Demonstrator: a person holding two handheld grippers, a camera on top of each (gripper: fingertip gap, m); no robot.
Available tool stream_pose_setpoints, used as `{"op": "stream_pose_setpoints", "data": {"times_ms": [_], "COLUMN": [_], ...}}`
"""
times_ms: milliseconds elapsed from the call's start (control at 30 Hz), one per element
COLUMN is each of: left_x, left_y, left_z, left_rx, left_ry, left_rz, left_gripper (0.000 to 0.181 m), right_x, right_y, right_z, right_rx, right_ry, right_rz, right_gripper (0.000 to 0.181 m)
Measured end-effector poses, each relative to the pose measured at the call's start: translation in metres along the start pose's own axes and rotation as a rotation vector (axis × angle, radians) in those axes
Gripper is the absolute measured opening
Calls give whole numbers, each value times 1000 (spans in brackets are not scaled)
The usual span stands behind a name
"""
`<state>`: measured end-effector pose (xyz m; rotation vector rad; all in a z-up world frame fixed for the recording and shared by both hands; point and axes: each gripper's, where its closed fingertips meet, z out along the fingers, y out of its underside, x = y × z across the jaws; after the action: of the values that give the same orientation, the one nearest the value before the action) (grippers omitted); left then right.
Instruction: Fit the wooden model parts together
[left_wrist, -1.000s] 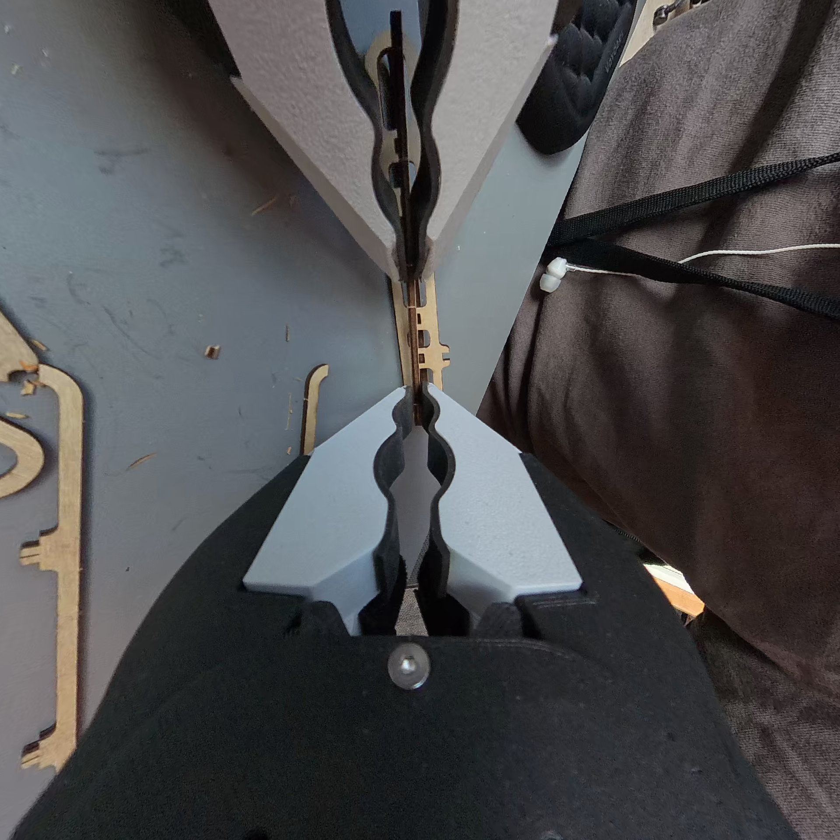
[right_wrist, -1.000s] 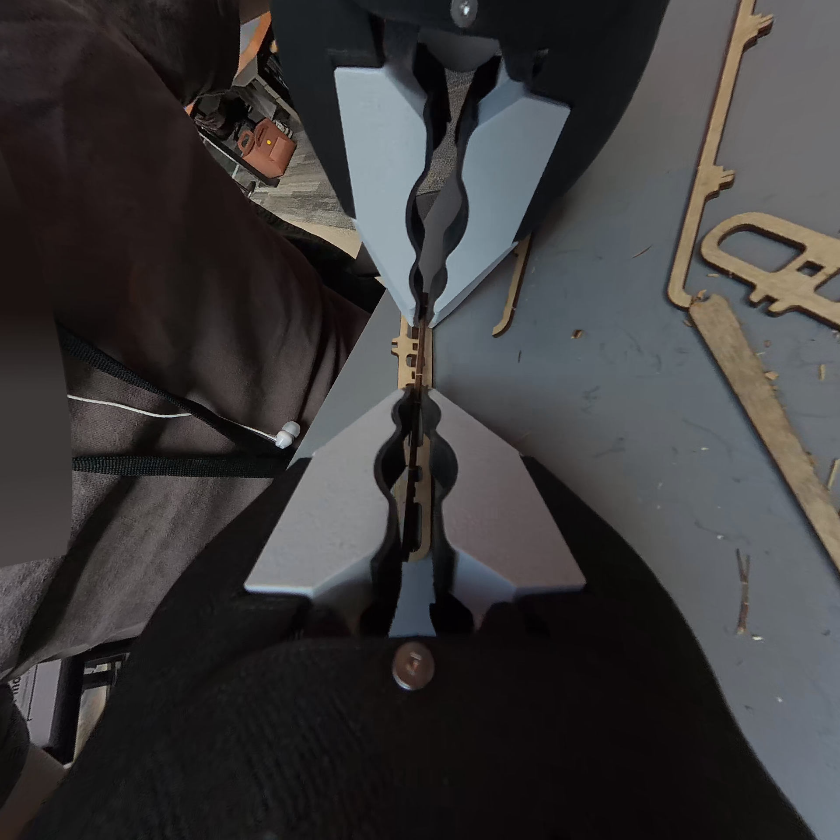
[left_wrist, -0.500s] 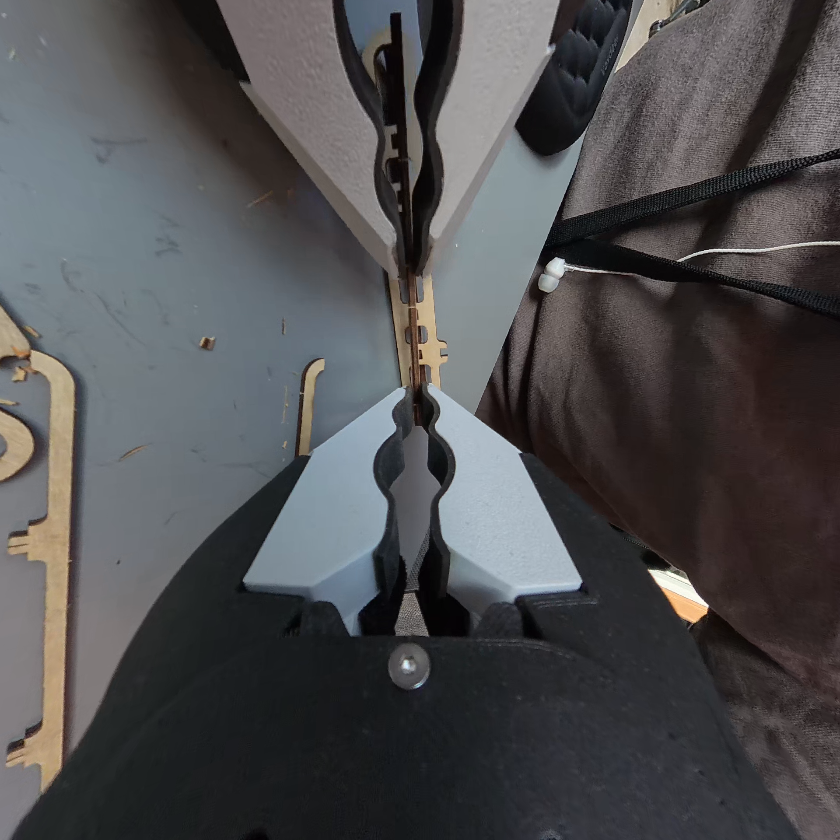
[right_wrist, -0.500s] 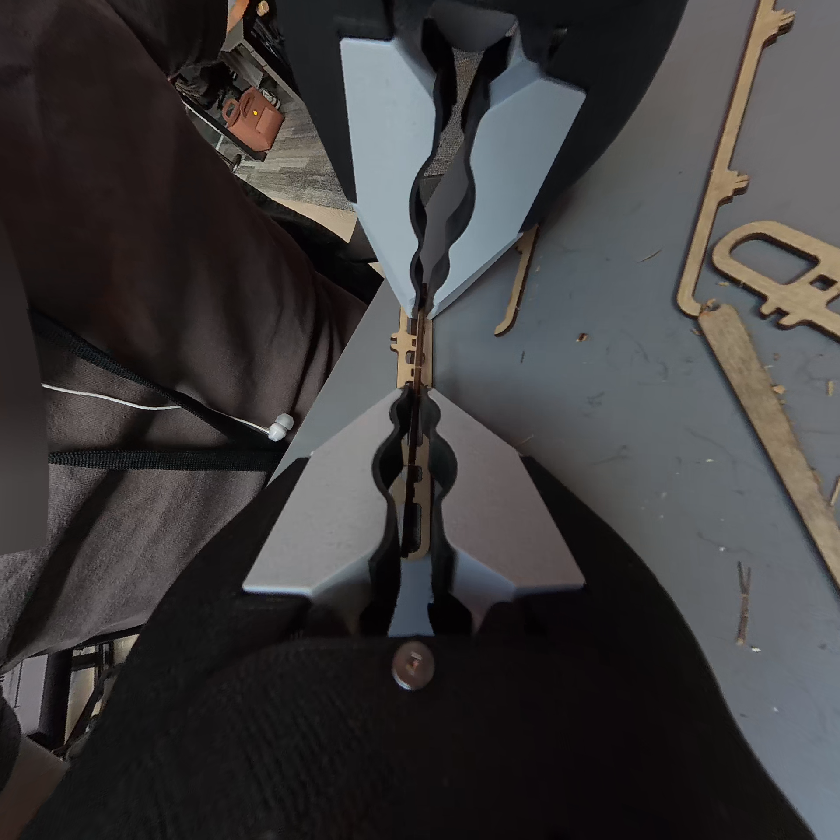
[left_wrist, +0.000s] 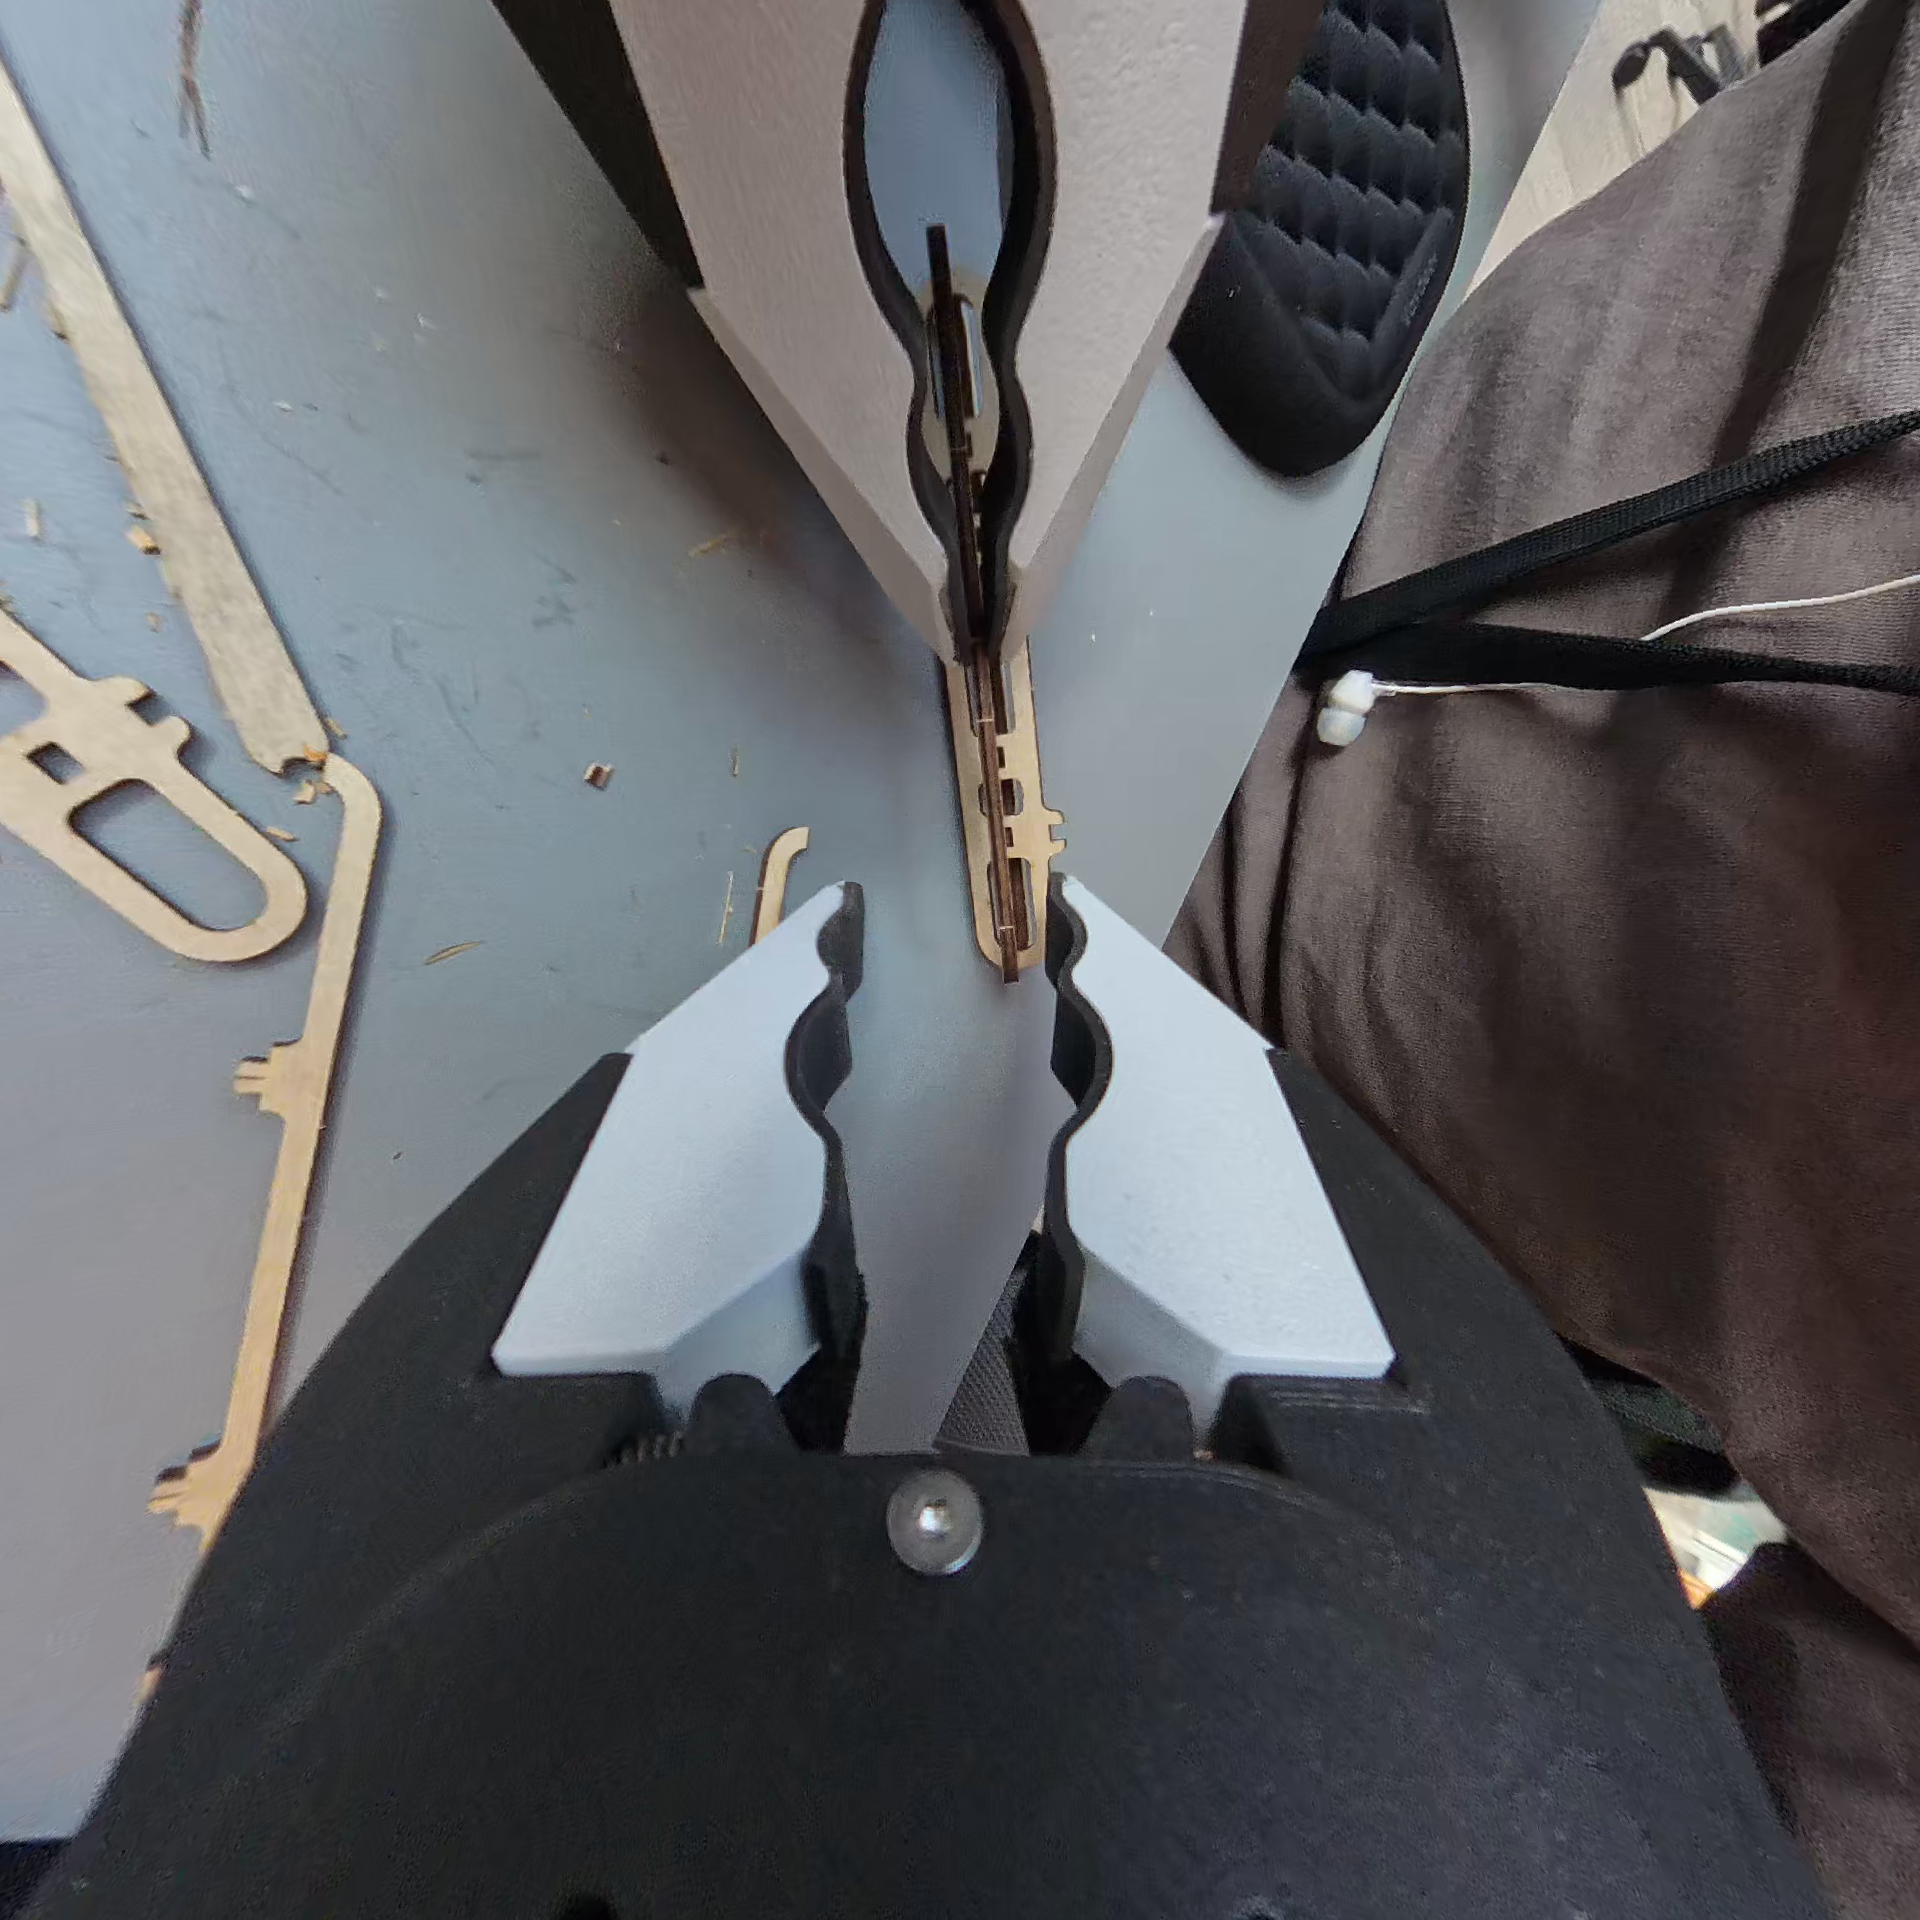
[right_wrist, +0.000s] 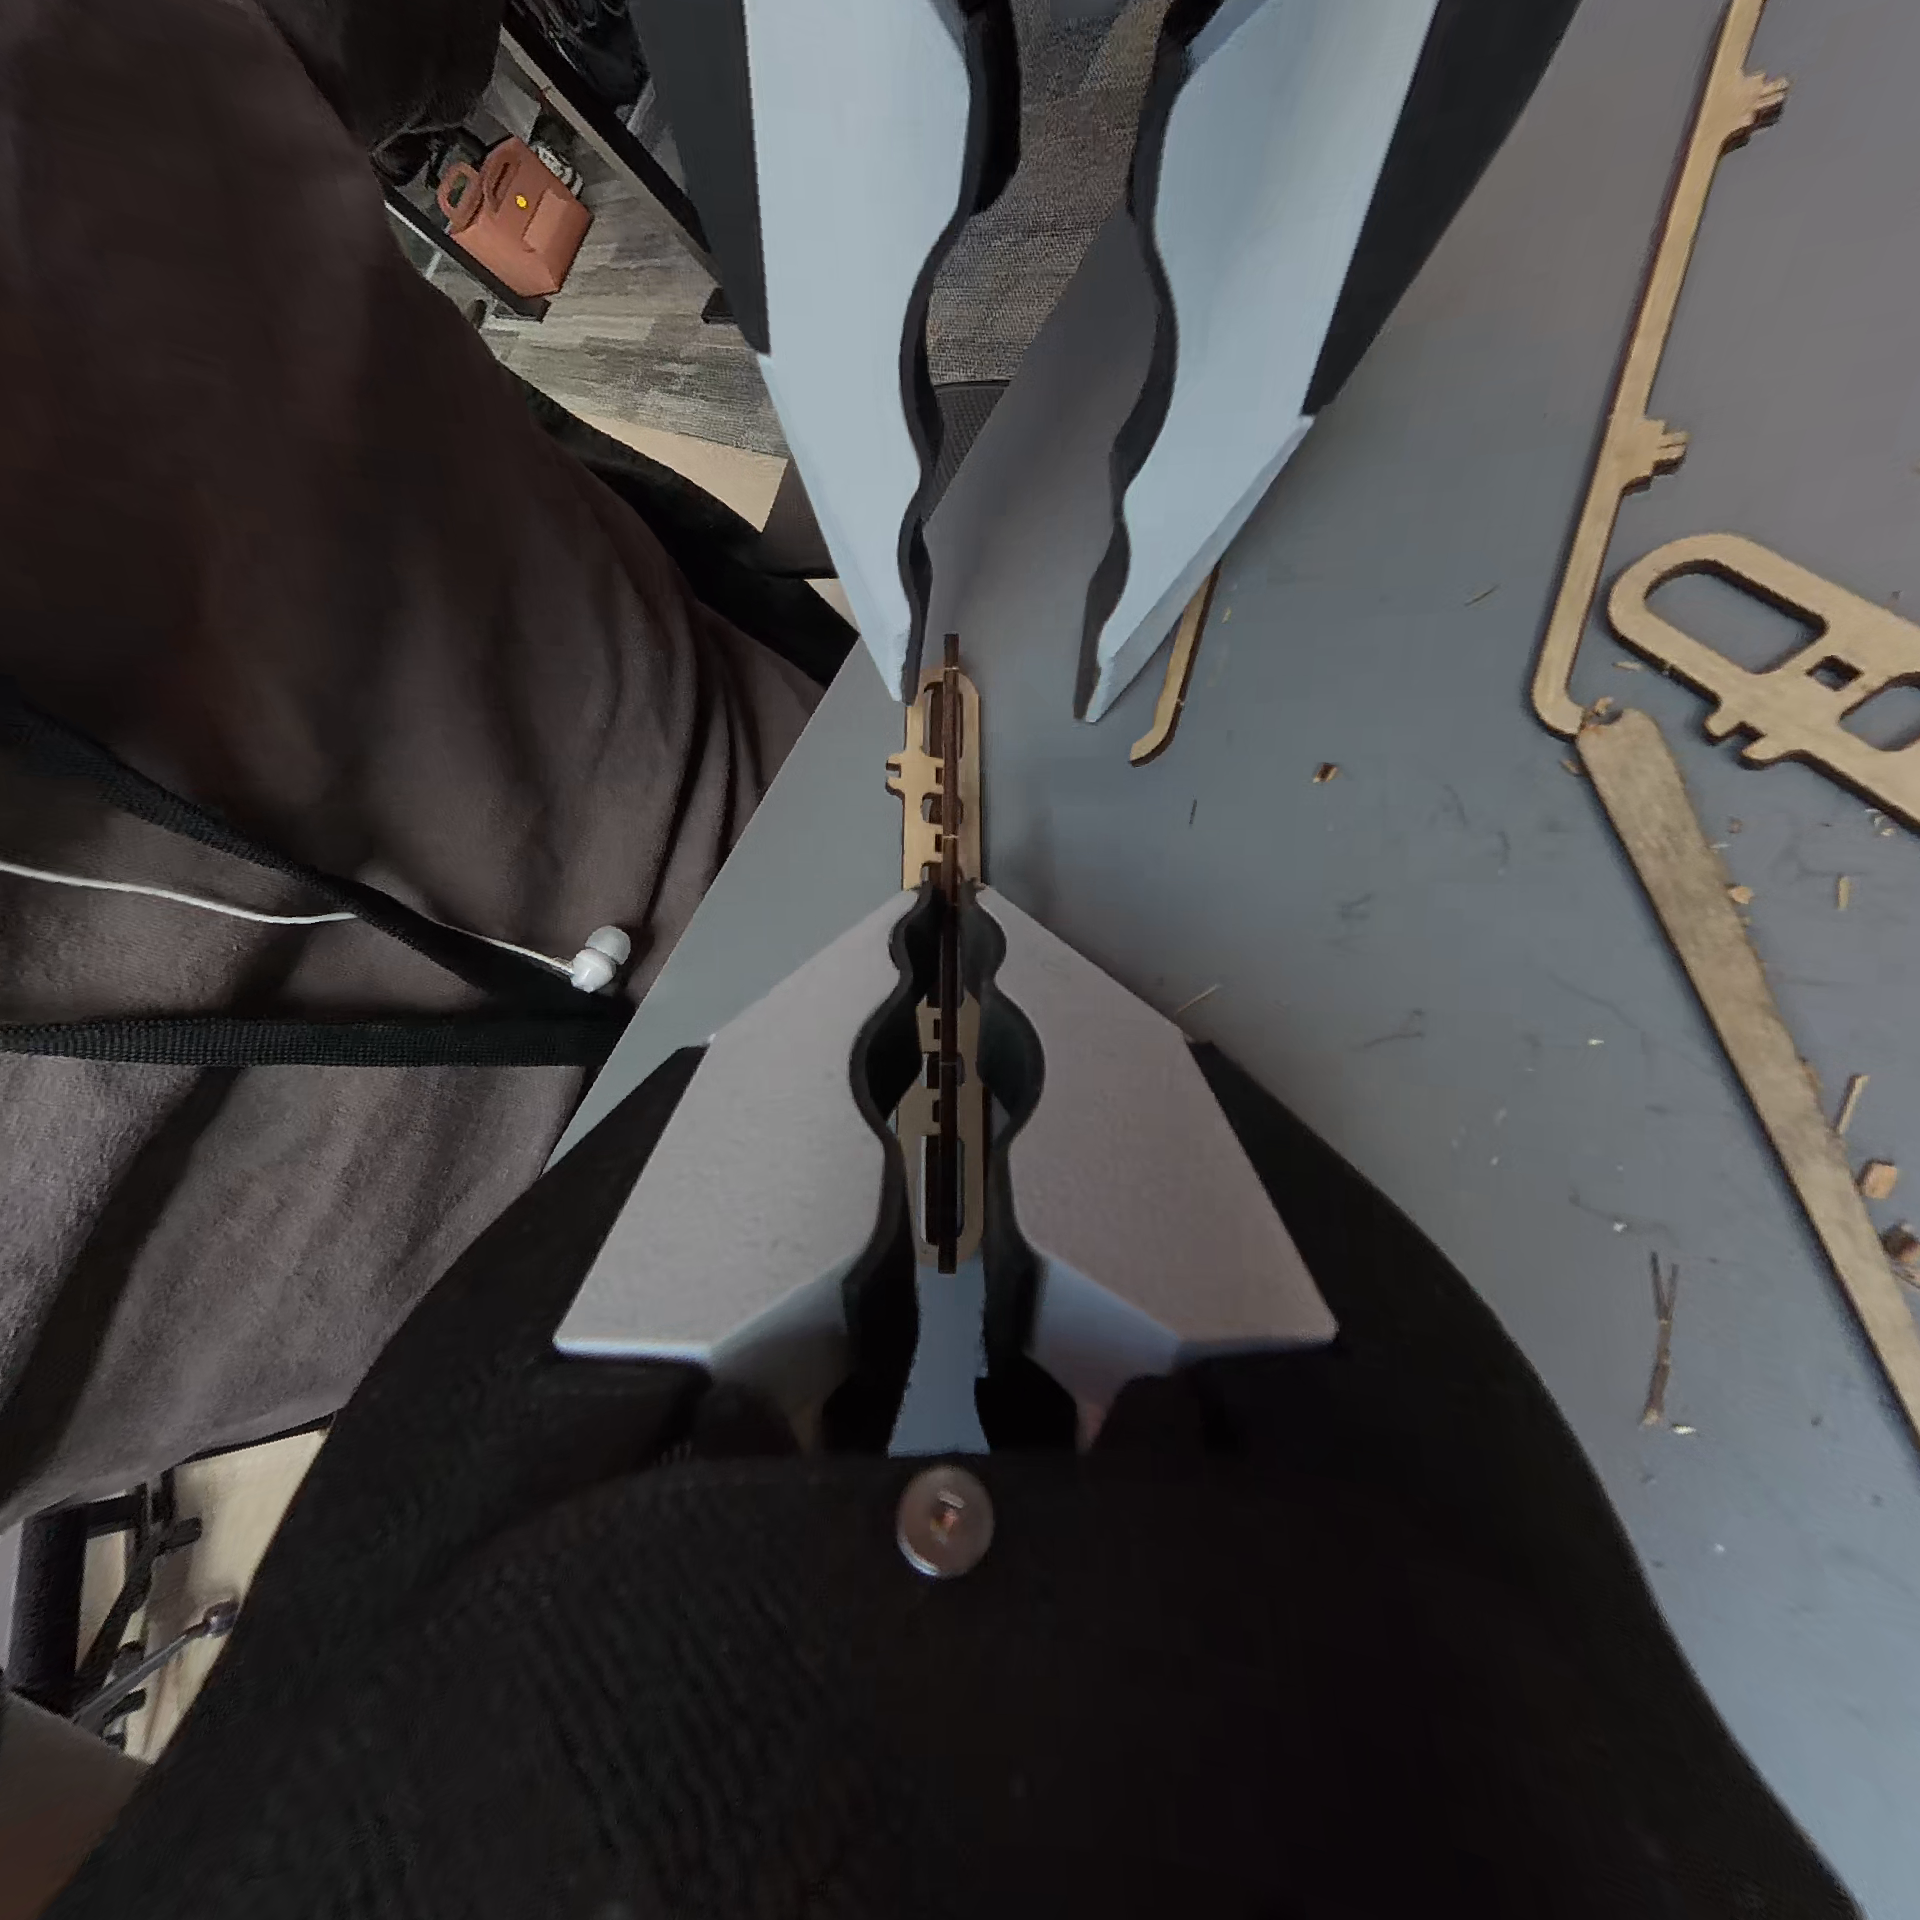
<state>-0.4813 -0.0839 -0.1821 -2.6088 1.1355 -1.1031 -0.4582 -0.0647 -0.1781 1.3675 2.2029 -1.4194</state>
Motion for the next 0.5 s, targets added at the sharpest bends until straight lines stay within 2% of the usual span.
{"op": "stream_pose_setpoints", "data": {"times_ms": [167, 333, 433, 500], "left_x": [9, 13, 19, 22], "left_y": [-19, -31, -35, -35], "left_z": [-13, -15, -9, -4], "left_rx": [165, 232, 258, 262], "left_ry": [-125, -367, -456, -464], "left_rz": [85, 237, 301, 303], "left_gripper": [41, 50, 51, 50], "right_x": [-4, -1, 2, 2], "right_y": [-4, 1, 2, 0], "right_z": [-2, -1, -2, -2], "right_rx": [-5, -45, -76, -86], "right_ry": [54, 136, 212, 234], "right_rz": [-40, -84, -136, -155], "right_gripper": [0, 0, 0, 0]}}
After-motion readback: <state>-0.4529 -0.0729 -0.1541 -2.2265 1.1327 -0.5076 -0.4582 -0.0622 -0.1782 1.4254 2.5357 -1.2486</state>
